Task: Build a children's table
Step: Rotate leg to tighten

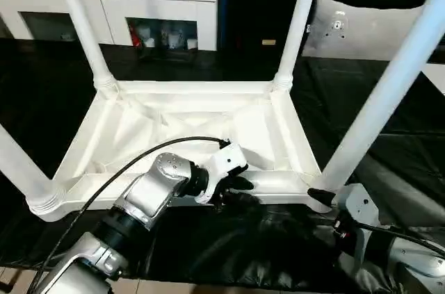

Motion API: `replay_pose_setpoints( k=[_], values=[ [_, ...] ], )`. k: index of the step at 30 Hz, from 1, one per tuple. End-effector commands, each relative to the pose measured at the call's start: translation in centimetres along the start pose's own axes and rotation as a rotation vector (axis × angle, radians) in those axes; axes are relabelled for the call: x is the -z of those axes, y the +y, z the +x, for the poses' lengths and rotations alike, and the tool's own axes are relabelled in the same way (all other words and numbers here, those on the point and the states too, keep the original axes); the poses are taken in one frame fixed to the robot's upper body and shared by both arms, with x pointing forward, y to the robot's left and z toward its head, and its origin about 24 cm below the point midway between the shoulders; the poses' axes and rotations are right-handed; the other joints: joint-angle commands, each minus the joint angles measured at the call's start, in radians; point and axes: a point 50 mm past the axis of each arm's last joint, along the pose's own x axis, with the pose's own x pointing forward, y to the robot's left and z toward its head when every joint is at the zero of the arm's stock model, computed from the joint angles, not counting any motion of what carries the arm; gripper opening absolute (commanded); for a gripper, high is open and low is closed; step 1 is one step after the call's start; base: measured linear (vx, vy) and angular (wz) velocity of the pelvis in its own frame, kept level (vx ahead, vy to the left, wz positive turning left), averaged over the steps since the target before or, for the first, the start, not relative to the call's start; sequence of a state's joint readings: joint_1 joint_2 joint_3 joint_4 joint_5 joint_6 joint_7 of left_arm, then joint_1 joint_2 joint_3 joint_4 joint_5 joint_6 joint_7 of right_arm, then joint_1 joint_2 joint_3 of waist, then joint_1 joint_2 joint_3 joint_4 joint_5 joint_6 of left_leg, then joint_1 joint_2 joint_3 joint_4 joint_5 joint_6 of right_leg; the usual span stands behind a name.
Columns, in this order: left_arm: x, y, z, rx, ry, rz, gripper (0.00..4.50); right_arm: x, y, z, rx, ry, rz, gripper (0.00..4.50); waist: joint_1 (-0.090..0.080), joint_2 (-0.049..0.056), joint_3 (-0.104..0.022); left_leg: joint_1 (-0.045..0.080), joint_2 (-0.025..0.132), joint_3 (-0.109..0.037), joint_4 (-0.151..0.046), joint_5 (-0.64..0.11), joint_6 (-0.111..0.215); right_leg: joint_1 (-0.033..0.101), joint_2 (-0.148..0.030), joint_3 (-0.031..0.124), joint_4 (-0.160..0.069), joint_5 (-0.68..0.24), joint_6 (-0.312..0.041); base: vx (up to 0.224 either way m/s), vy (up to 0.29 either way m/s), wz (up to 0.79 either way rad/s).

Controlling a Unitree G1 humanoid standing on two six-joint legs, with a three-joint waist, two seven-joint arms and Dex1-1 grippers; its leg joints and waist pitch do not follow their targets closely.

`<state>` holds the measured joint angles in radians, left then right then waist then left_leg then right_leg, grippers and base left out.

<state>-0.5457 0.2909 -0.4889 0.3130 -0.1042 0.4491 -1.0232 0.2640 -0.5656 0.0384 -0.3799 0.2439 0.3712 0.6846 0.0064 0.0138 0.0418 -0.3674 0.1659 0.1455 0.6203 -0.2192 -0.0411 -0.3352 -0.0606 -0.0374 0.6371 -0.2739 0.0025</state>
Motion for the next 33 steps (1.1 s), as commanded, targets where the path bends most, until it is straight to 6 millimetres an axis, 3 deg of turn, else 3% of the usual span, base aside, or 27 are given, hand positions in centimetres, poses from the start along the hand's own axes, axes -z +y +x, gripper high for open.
replay_pose_setpoints(
  k=[1,7,12,13,14,17,22,24,25,26,30,33],
  values=[
    [0.0,0.2,0.2,0.003,0.024,0.028,1.47,-0.1,-0.5,-0.4,0.030,0.004,-0.023,4.50,0.003,-0.005,-0.038,0.007,0.066,-0.020,-0.086,-0.147,0.070,0.026,-0.087,0.048,-0.089,-0.007,-0.265,0.000,0.000,0.00],
    [0.0,0.7,0.1,-0.017,0.031,0.052,1.11,-0.2,-0.4,-0.3,0.030,0.002,-0.029,4.50,0.003,-0.006,-0.038,0.005,0.066,-0.019,-0.087,-0.142,0.076,0.026,-0.088,0.048,-0.090,0.000,-0.261,0.000,0.000,0.00],
    [-0.2,0.6,-0.1,0.000,-0.002,0.073,0.78,-0.3,-0.3,-0.2,0.026,-0.004,-0.036,4.50,0.002,-0.007,-0.034,0.005,0.068,-0.019,-0.092,-0.172,0.068,0.022,-0.089,0.048,-0.094,-0.053,-0.256,0.000,0.000,0.00],
    [-0.1,0.5,-0.2,0.008,0.003,0.075,0.74,-0.4,-0.3,-0.1,0.021,-0.010,-0.040,4.50,0.002,-0.014,-0.034,0.004,0.068,-0.018,-0.092,-0.173,0.068,0.022,-0.089,0.049,-0.096,-0.057,-0.254,0.000,0.000,0.00],
    [0.0,0.5,-0.3,0.010,0.008,0.077,0.61,-0.4,-0.3,0.0,0.018,-0.012,-0.041,4.50,0.004,-0.009,-0.034,0.005,0.067,-0.019,-0.092,-0.173,0.068,0.021,-0.090,0.049,-0.095,-0.066,-0.252,0.000,0.000,0.00],
    [0.6,0.4,-0.6,0.024,0.041,0.089,0.35,-0.6,-0.5,0.3,0.006,-0.019,-0.047,4.50,0.000,-0.015,-0.035,0.001,0.067,-0.019,-0.093,-0.156,0.072,0.022,-0.090,0.048,-0.094,-0.052,-0.247,0.000,0.000,0.00],
    [1.2,0.7,-1.2,-0.016,0.070,0.093,0.06,-0.9,-0.5,0.7,-0.003,-0.039,-0.054,4.50,0.000,-0.014,-0.035,0.002,0.068,-0.018,-0.092,-0.136,0.078,0.021,-0.090,0.048,-0.091,-0.018,-0.254,0.000,0.000,0.00],
    [1.5,1.0,-2.2,-0.044,0.059,0.071,0.06,-1.1,-0.5,0.8,-0.003,-0.057,-0.052,4.50,-0.001,-0.008,-0.035,0.001,0.069,-0.019,-0.093,-0.127,0.081,0.022,-0.091,0.047,-0.089,0.002,-0.257,0.000,0.000,0.00],
    [1.5,1.0,-2.2,-0.044,0.059,0.071,0.06,-1.1,-0.5,0.8,-0.003,-0.057,-0.052,4.50,-0.003,-0.010,-0.036,0.000,0.068,-0.018,-0.093,-0.127,0.081,0.023,-0.090,0.047,-0.089,0.009,-0.257,0.000,0.000,0.00],
    [1.9,1.3,-3.4,-0.075,0.049,0.043,0.06,-1.2,-0.5,0.6,-0.001,-0.072,-0.048,4.50,-0.004,-0.006,-0.035,0.001,0.068,-0.018,-0.093,-0.126,0.081,0.023,-0.090,0.047,-0.088,0.016,-0.259,0.000,0.000,0.00],
    [2.7,1.6,-5.4,-0.130,0.046,0.005,0.06,-1.2,-0.8,0.2,0.020,-0.089,-0.042,4.50,-0.018,-0.007,-0.039,-0.004,0.064,-0.016,-0.091,-0.110,0.091,0.027,-0.087,0.047,-0.086,0.054,-0.262,0.000,0.000,0.00],
    [3.7,1.3,-7.6,-0.158,0.046,-0.019,0.06,-1.0,-1.3,-0.2,0.046,-0.088,-0.035,4.50,-0.018,-0.006,-0.040,-0.003,0.064,-0.014,-0.089,-0.090,0.097,0.025,-0.084,0.047,-0.083,0.085,-0.268,0.000,0.000,0.00]
  ],
)
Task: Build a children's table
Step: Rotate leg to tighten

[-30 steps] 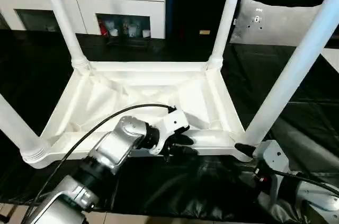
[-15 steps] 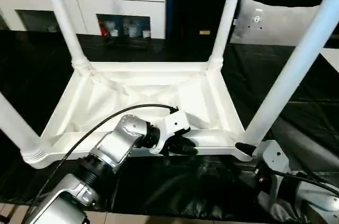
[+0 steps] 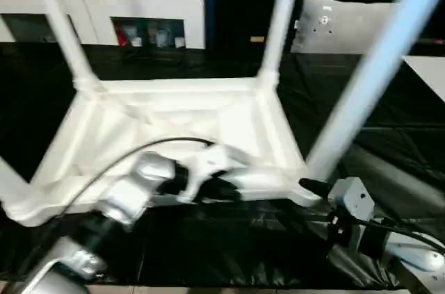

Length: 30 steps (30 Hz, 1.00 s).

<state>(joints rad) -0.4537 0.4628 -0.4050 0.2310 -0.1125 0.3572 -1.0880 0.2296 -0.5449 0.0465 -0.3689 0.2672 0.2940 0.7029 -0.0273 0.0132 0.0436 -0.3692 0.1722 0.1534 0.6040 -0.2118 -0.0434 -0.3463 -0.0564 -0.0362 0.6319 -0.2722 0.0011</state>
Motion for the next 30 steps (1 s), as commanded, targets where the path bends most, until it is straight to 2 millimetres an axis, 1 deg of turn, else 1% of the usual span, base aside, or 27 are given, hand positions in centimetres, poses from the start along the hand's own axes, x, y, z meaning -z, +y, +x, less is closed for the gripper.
replay_pose_setpoints(
  k=[1,2,3,5,6,7,8,9,11,12,13,14,15,17,18,19,22,23,24,25,28,30],
  values=[
    [1.5,0.7,-2.9,-0.089,0.037,-0.062,0.06,0.2,-1.4,-0.9,0.079,0.018,-0.005,4.50,0.014,-0.008,-0.046,-0.003,0.056,-0.021,-0.071,-0.079,0.103,0.039,-0.087,0.045,-0.073,0.117,-0.269,0.000,0.000,0.00],
    [1.6,0.6,-3.2,-0.089,0.038,-0.059,0.06,0.2,-1.4,-0.9,0.079,0.017,-0.006,4.50,0.013,-0.006,-0.044,0.000,0.056,-0.020,-0.072,-0.070,0.110,0.035,-0.085,0.045,-0.073,0.136,-0.276,0.000,0.000,0.00],
    [1.7,0.5,-3.4,-0.088,0.038,-0.056,0.06,0.2,-1.4,-0.9,0.079,0.017,-0.006,4.50,0.014,-0.009,-0.045,0.001,0.055,-0.019,-0.069,-0.065,0.116,0.036,-0.084,0.044,-0.071,0.145,-0.281,0.000,0.000,0.00],
    [1.7,0.1,-4.3,-0.074,0.037,-0.018,0.06,0.1,-1.5,-0.6,0.075,0.009,-0.010,4.50,0.017,-0.007,-0.043,0.003,0.057,-0.018,-0.071,-0.059,0.123,0.034,-0.082,0.043,-0.071,0.145,-0.280,0.000,0.000,0.00],
    [1.6,-0.1,-4.5,-0.051,0.026,0.012,0.06,0.0,-1.5,-0.5,0.070,0.006,-0.011,4.50,0.016,-0.014,-0.043,0.004,0.058,-0.017,-0.071,-0.061,0.125,0.034,-0.082,0.043,-0.072,0.140,-0.279,0.000,0.000,0.00],
    [1.4,-0.4,-4.9,-0.019,-0.007,0.051,0.06,-0.1,-1.5,-0.2,0.058,0.001,-0.013,4.50,0.019,-0.008,-0.042,0.004,0.058,-0.019,-0.073,-0.063,0.124,0.034,-0.084,0.042,-0.071,0.123,-0.276,0.000,0.000,0.00],
    [1.2,-0.2,-5.1,-0.037,-0.025,0.080,0.06,-0.1,-1.4,0.0,0.049,-0.002,-0.015,4.50,0.019,-0.010,-0.041,0.006,0.059,-0.017,-0.074,-0.075,0.119,0.030,-0.082,0.043,-0.072,0.107,-0.275,0.000,0.000,0.00],
    [1.2,-0.1,-5.2,-0.050,-0.027,0.104,0.06,-0.2,-1.4,0.2,0.043,-0.002,-0.017,4.50,0.021,-0.009,-0.040,0.011,0.062,-0.015,-0.075,-0.088,0.111,0.027,-0.081,0.043,-0.073,0.095,-0.278,0.000,0.000,0.00],
    [1.1,0.1,-5.3,-0.050,-0.031,0.114,0.06,-0.2,-1.3,0.4,0.034,-0.003,-0.019,4.50,0.029,-0.007,-0.040,0.013,0.064,-0.015,-0.076,-0.093,0.099,0.026,-0.083,0.043,-0.072,0.088,-0.280,0.000,0.000,0.00],
    [1.1,0.1,-5.3,-0.050,-0.031,0.114,0.06,-0.2,-1.3,0.4,0.034,-0.003,-0.019,4.50,0.035,-0.009,-0.041,0.014,0.064,-0.013,-0.076,-0.083,0.093,0.026,-0.083,0.044,-0.069,0.104,-0.281,0.000,0.000,0.00],
    [1.0,0.1,-5.3,-0.032,-0.043,0.094,0.29,-0.2,-1.3,0.5,0.030,-0.004,-0.020,4.50,0.038,-0.007,-0.041,0.015,0.064,-0.013,-0.075,-0.076,0.091,0.026,-0.083,0.044,-0.067,0.116,-0.281,0.000,0.000,0.00],
    [0.9,0.2,-5.3,-0.030,-0.039,0.096,0.44,-0.3,-1.3,0.6,0.025,-0.006,-0.020,4.50,0.041,-0.008,-0.042,0.014,0.062,-0.012,-0.074,-0.063,0.090,0.027,-0.082,0.045,-0.065,0.142,-0.280,0.000,0.000,0.00],
    [0.9,0.2,-5.3,-0.032,-0.035,0.101,0.44,-0.3,-1.2,0.6,0.021,-0.008,-0.020,4.50,0.043,-0.009,-0.044,0.013,0.062,-0.011,-0.072,-0.050,0.092,0.029,-0.083,0.045,-0.062,0.170,-0.281,0.000,0.000,0.00],
    [0.7,0.0,-5.2,-0.023,-0.046,0.079,0.66,-0.3,-1.1,0.5,0.012,-0.009,-0.020,4.50,0.047,-0.008,-0.044,0.013,0.061,-0.011,-0.071,-0.043,0.095,0.030,-0.085,0.045,-0.061,0.190,-0.285,0.000,0.000,0.00],
    [0.7,0.0,-5.2,-0.023,-0.046,0.079,0.66,-0.3,-1.1,0.5,0.012,-0.009,-0.020,4.50,0.047,-0.009,-0.044,0.013,0.061,-0.010,-0.071,-0.044,0.094,0.031,-0.084,0.046,-0.060,0.193,-0.285,0.000,0.000,0.00],
    [0.5,0.0,-5.0,-0.025,-0.065,0.075,0.84,-0.3,-1.1,0.4,0.011,-0.008,-0.021,4.50,0.048,-0.011,-0.043,0.012,0.060,-0.010,-0.071,-0.047,0.095,0.031,-0.084,0.045,-0.061,0.186,-0.284,0.000,0.000,0.00],
    [-0.3,-0.1,-4.4,-0.034,-0.127,0.027,0.94,-0.2,-1.2,0.3,0.012,0.002,-0.025,4.50,0.055,-0.009,-0.044,0.015,0.063,-0.009,-0.071,-0.062,0.083,0.032,-0.086,0.046,-0.062,0.159,-0.291,0.000,0.000,0.00],
    [-0.4,-0.1,-4.2,-0.034,-0.125,0.026,1.06,-0.2,-1.2,0.3,0.013,0.002,-0.025,4.50,0.059,-0.011,-0.043,0.014,0.063,-0.009,-0.071,-0.063,0.082,0.031,-0.085,0.046,-0.063,0.153,-0.289,0.000,0.000,0.00],
    [-0.4,-0.1,-4.2,-0.034,-0.125,0.026,1.27,-0.2,-1.2,0.3,0.013,0.002,-0.025,4.50,0.059,-0.012,-0.042,0.014,0.062,-0.008,-0.071,-0.065,0.081,0.031,-0.084,0.046,-0.063,0.148,-0.287,0.000,0.000,0.00],
    [-0.6,-0.1,-4.0,-0.042,-0.128,0.028,1.27,-0.2,-1.2,0.3,0.015,0.002,-0.025,4.50,0.060,-0.014,-0.043,0.013,0.060,-0.007,-0.070,-0.064,0.083,0.032,-0.084,0.047,-0.064,0.141,-0.282,0.000,0.000,0.00],
    [-1.0,0.0,-2.8,-0.059,-0.132,0.013,1.45,-0.2,-1.1,0.5,0.015,0.001,-0.021,4.50,0.063,-0.012,-0.044,0.015,0.061,-0.008,-0.070,-0.063,0.081,0.032,-0.084,0.046,-0.065,0.132,-0.276,0.000,0.000,0.00],
    [-1.2,0.0,-2.2,-0.063,-0.131,0.006,1.65,-0.2,-1.0,0.6,0.014,0.000,-0.020,4.50,0.063,-0.011,-0.045,0.013,0.060,-0.009,-0.069,-0.056,0.080,0.033,-0.084,0.045,-0.064,0.140,-0.271,0.000,0.000,0.00]
  ],
)
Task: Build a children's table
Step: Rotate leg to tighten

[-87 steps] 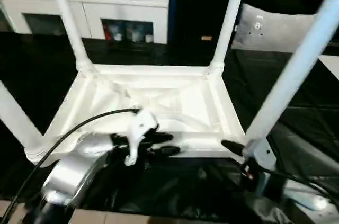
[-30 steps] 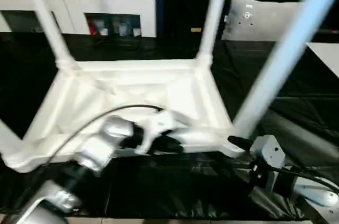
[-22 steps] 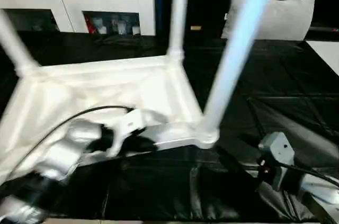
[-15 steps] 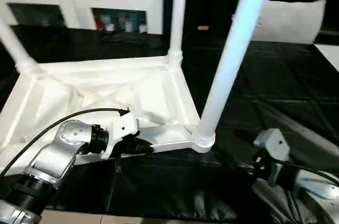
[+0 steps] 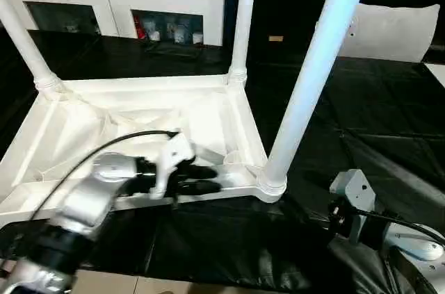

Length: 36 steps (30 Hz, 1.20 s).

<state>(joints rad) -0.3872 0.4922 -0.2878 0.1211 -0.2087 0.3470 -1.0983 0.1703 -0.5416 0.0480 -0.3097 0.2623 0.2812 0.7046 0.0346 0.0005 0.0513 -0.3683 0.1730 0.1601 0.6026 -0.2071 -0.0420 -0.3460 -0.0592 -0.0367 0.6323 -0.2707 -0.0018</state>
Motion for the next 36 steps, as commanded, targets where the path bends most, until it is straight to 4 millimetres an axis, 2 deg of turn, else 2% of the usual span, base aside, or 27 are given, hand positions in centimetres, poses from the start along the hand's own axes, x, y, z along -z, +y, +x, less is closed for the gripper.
replay_pose_setpoints(
  k=[1,2,5,7,9,11,13,19,24,30,34,36],
  values=[
    [-0.3,0.3,0.3,-0.020,0.019,0.013,1.72,0.0,0.1,0.0,0.000,0.008,-0.007,4.50,0.000,0.000,-0.053,0.011,0.058,-0.016,-0.068,-0.059,0.080,0.034,-0.080,0.046,-0.065,0.143,-0.267,0.000,0.000,0.00],
    [-0.2,0.2,1.2,-0.026,0.048,0.019,1.78,0.0,0.4,0.1,-0.002,0.008,-0.004,4.50,0.000,0.002,-0.053,0.011,0.058,-0.016,-0.067,-0.061,0.079,0.034,-0.081,0.046,-0.066,0.147,-0.266,0.000,0.000,0.00],
    [0.0,0.0,2.1,-0.016,0.079,0.008,1.88,0.1,0.5,0.2,-0.004,0.009,-0.002,4.50,0.001,0.002,-0.055,0.010,0.057,-0.016,-0.065,-0.051,0.081,0.036,-0.081,0.047,-0.065,0.163,-0.261,0.000,0.000,0.00],
    [0.0,0.0,2.4,-0.009,0.091,-0.002,1.88,0.1,0.6,0.2,-0.004,0.011,-0.003,4.50,0.001,0.006,-0.056,0.009,0.057,-0.018,-0.065,-0.047,0.080,0.037,-0.080,0.046,-0.064,0.175,-0.261,0.000,0.000,0.00],
    [0.0,-0.1,2.5,-0.007,0.095,-0.005,1.88,0.2,0.6,0.2,-0.004,0.012,-0.003,4.50,0.000,0.004,-0.057,0.009,0.058,-0.018,-0.065,-0.051,0.082,0.037,-0.081,0.045,-0.064,0.181,-0.267,0.000,0.000,0.00],
    [0.2,-0.3,2.8,0.019,0.108,-0.005,1.88,0.2,0.7,0.2,-0.001,0.013,-0.003,4.50,0.000,0.008,-0.056,0.010,0.058,-0.019,-0.066,-0.060,0.080,0.036,-0.080,0.045,-0.065,0.174,-0.270,0.000,0.000,0.00],
    [0.3,-0.3,3.0,0.018,0.123,-0.001,1.88,0.2,0.7,0.2,0.002,0.014,-0.003,4.50,0.000,0.008,-0.055,0.011,0.057,-0.018,-0.066,-0.070,0.079,0.036,-0.080,0.045,-0.067,0.161,-0.270,0.000,0.000,0.00],
    [0.6,0.6,3.2,-0.069,0.162,0.035,1.34,0.2,0.8,0.3,0.001,0.016,-0.004,4.50,0.002,0.008,-0.055,0.011,0.059,-0.019,-0.068,-0.086,0.075,0.037,-0.082,0.045,-0.069,0.141,-0.266,0.000,0.000,0.00],
    [0.8,0.3,3.2,-0.031,0.203,0.035,0.92,0.3,0.9,0.3,-0.002,0.018,-0.004,4.50,0.001,0.009,-0.051,0.013,0.060,-0.019,-0.074,-0.134,0.055,0.031,-0.082,0.045,-0.076,0.050,-0.259,0.000,0.000,0.00],
    [1.7,0.6,3.1,-0.034,0.284,0.069,0.41,0.2,0.8,0.4,-0.005,0.019,-0.008,4.50,0.001,0.005,-0.050,0.012,0.059,-0.019,-0.075,-0.141,0.049,0.028,-0.083,0.046,-0.081,0.013,-0.246,0.000,0.000,0.00],
    [1.5,0.8,3.1,-0.030,0.279,0.072,0.08,-0.1,0.2,0.5,-0.004,0.008,-0.007,4.50,0.000,0.003,-0.048,0.011,0.058,-0.019,-0.078,-0.165,0.042,0.027,-0.084,0.046,-0.085,-0.034,-0.239,0.000,0.000,0.00],
    [1.3,0.9,3.1,-0.026,0.263,0.067,0.03,-0.3,-0.1,0.6,-0.004,0.000,-0.005,4.50,-0.002,0.005,-0.046,0.012,0.059,-0.020,-0.081,-0.190,0.033,0.024,-0.084,0.046,-0.088,-0.082,-0.234,0.000,0.000,0.00]
  ],
)
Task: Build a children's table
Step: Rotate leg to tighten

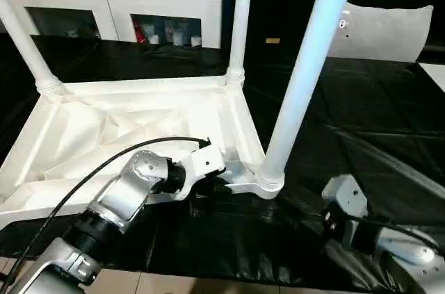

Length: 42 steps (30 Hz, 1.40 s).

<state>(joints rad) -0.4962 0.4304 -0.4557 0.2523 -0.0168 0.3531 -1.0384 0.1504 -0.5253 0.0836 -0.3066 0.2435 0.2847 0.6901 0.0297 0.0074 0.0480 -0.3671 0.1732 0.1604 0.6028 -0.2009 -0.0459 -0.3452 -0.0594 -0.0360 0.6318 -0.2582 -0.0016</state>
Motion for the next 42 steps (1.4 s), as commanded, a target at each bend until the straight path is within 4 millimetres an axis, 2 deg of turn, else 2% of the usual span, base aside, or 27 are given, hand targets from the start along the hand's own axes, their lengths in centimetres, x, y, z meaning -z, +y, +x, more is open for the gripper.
replay_pose_setpoints(
  k=[1,3,4,6,10,13,14,16,17,19,21,22,23,25,26,28,31,32,36,37,42],
  values=[
    [0.6,0.4,-0.3,-0.028,0.030,-0.024,0.03,-0.4,-0.7,-0.2,0.008,-0.005,0.003,4.50,0.002,-0.004,-0.043,0.011,0.058,-0.019,-0.081,-0.199,0.036,0.023,-0.084,0.045,-0.088,-0.100,-0.233,0.000,0.000,0.00],
    [0.4,0.4,-0.3,-0.014,0.016,-0.018,0.03,-0.6,-1.0,0.0,0.010,-0.016,-0.001,4.50,0.003,-0.003,-0.045,0.010,0.059,-0.020,-0.080,-0.183,0.036,0.022,-0.084,0.046,-0.086,-0.082,-0.235,0.000,0.000,0.00],
    [0.3,0.3,-0.3,0.002,0.008,-0.010,0.03,-0.8,-1.3,0.1,0.005,-0.025,-0.006,4.50,0.003,-0.003,-0.047,0.009,0.059,-0.019,-0.078,-0.161,0.041,0.023,-0.083,0.047,-0.084,-0.044,-0.238,0.000,0.000,0.00],
    [0.4,0.2,-0.3,0.044,0.006,0.013,0.03,-1.2,-1.6,0.4,-0.032,-0.038,-0.029,4.50,0.003,-0.004,-0.051,0.007,0.056,-0.018,-0.073,-0.119,0.061,0.026,-0.083,0.045,-0.076,0.027,-0.251,0.000,0.000,0.00],
    [0.6,-0.1,-0.2,0.094,0.013,0.040,0.03,-1.4,-1.8,0.6,-0.096,-0.046,-0.052,4.50,0.006,-0.005,-0.053,0.006,0.056,-0.014,-0.068,-0.083,0.087,0.028,-0.084,0.045,-0.071,0.100,-0.262,0.000,0.000,0.00],
    [0.7,-0.4,-0.1,0.160,-0.005,0.078,0.03,-1.8,-2.7,1.1,-0.176,-0.074,-0.068,4.50,0.005,-0.005,-0.052,0.006,0.057,-0.014,-0.069,-0.108,0.088,0.029,-0.085,0.043,-0.073,0.069,-0.271,0.000,0.000,0.00],
    [0.6,-0.5,-0.1,0.189,-0.010,0.096,0.01,-2.0,-3.1,1.2,-0.201,-0.086,-0.057,4.31,0.003,-0.008,-0.051,0.006,0.056,-0.013,-0.069,-0.121,0.087,0.029,-0.085,0.042,-0.076,0.044,-0.274,0.000,0.000,0.00],
    [0.6,-0.6,-0.2,0.217,-0.012,0.113,0.00,-2.1,-3.3,1.4,-0.233,-0.091,-0.043,4.20,0.007,-0.005,-0.052,0.011,0.060,-0.013,-0.069,-0.128,0.084,0.026,-0.085,0.043,-0.076,0.027,-0.279,0.000,0.000,0.00],
    [0.6,-0.7,-0.4,0.252,-0.006,0.137,0.00,-2.0,-3.6,1.5,-0.290,-0.083,-0.030,4.09,0.007,-0.005,-0.053,0.010,0.060,-0.013,-0.070,-0.123,0.084,0.027,-0.085,0.042,-0.074,0.033,-0.283,0.000,0.000,0.00],
    [0.7,-0.7,-0.5,0.274,0.000,0.153,0.00,-2.0,-3.7,1.6,-0.336,-0.072,-0.021,4.02,0.013,-0.005,-0.054,0.014,0.063,-0.011,-0.069,-0.116,0.088,0.024,-0.084,0.042,-0.072,0.047,-0.287,0.000,0.000,0.00],
    [0.8,-0.6,-0.6,0.296,0.019,0.175,0.00,-1.9,-3.8,1.7,-0.395,-0.055,-0.004,3.77,0.020,-0.011,-0.055,0.012,0.062,-0.008,-0.069,-0.105,0.097,0.026,-0.084,0.041,-0.070,0.057,-0.289,0.000,0.000,0.00],
    [0.8,-0.6,-0.7,0.303,0.025,0.182,0.00,-1.8,-3.8,1.7,-0.411,-0.052,0.000,3.77,0.024,-0.008,-0.055,0.015,0.064,-0.007,-0.069,-0.103,0.094,0.023,-0.084,0.040,-0.069,0.060,-0.289,0.000,0.000,0.00],
    [0.9,-0.5,-0.8,0.310,0.038,0.199,0.00,-1.7,-3.8,1.9,-0.458,-0.036,-0.001,3.57,0.027,-0.011,-0.055,0.014,0.062,-0.006,-0.068,-0.106,0.096,0.024,-0.086,0.040,-0.068,0.061,-0.291,0.000,0.000,0.00],
    [0.8,-0.4,-0.9,0.313,0.041,0.204,0.00,-1.7,-3.8,2.0,-0.487,-0.025,-0.001,3.50,0.030,-0.011,-0.055,0.014,0.062,-0.005,-0.069,-0.114,0.093,0.023,-0.088,0.040,-0.071,0.040,-0.289,0.000,0.000,0.00],
    [0.8,-0.2,-1.0,0.316,0.046,0.213,0.00,-1.6,-3.7,2.2,-0.532,-0.011,-0.001,3.32,0.030,-0.012,-0.054,0.013,0.063,-0.005,-0.070,-0.115,0.089,0.024,-0.087,0.039,-0.070,0.032,-0.287,0.000,0.000,0.00],
    [0.8,-0.1,-1.1,0.316,0.049,0.218,0.00,-1.6,-3.6,2.3,-0.546,-0.008,-0.002,3.14,0.031,-0.012,-0.054,0.014,0.063,-0.005,-0.071,-0.120,0.085,0.023,-0.088,0.039,-0.071,0.014,-0.285,0.000,0.000,0.00],
    [0.7,0.1,-1.1,0.322,0.055,0.229,0.00,-1.7,-3.7,2.6,-0.573,-0.003,-0.003,3.01,0.033,-0.012,-0.056,0.013,0.064,-0.004,-0.070,-0.105,0.085,0.023,-0.089,0.039,-0.069,0.034,-0.287,0.000,0.000,0.00],
    [0.7,0.1,-1.2,0.325,0.055,0.231,0.00,-1.7,-3.8,2.7,-0.575,-0.004,-0.004,2.77,0.033,-0.010,-0.057,0.013,0.063,-0.004,-0.069,-0.100,0.086,0.023,-0.089,0.038,-0.067,0.044,-0.290,0.000,0.000,0.00],
    [0.7,0.2,-1.2,0.335,0.060,0.238,0.00,-1.6,-3.9,3.1,-0.600,0.000,0.001,2.56,0.034,-0.012,-0.056,0.013,0.064,-0.003,-0.070,-0.107,0.085,0.023,-0.090,0.038,-0.068,0.036,-0.293,0.000,0.000,0.00],
    [0.7,0.2,-1.1,0.338,0.061,0.239,0.00,-1.6,-3.8,3.1,-0.610,0.003,0.004,2.35,0.035,-0.012,-0.056,0.012,0.064,-0.003,-0.070,-0.105,0.085,0.024,-0.090,0.038,-0.068,0.037,-0.293,0.000,0.000,0.00],
    [0.9,0.2,-1.2,0.350,0.065,0.240,0.00,-1.3,-3.7,3.1,-0.661,0.030,0.025,2.07,0.037,-0.012,-0.056,0.012,0.065,-0.003,-0.070,-0.107,0.088,0.023,-0.090,0.037,-0.068,0.030,-0.293,0.000,0.000,0.00]
  ],
)
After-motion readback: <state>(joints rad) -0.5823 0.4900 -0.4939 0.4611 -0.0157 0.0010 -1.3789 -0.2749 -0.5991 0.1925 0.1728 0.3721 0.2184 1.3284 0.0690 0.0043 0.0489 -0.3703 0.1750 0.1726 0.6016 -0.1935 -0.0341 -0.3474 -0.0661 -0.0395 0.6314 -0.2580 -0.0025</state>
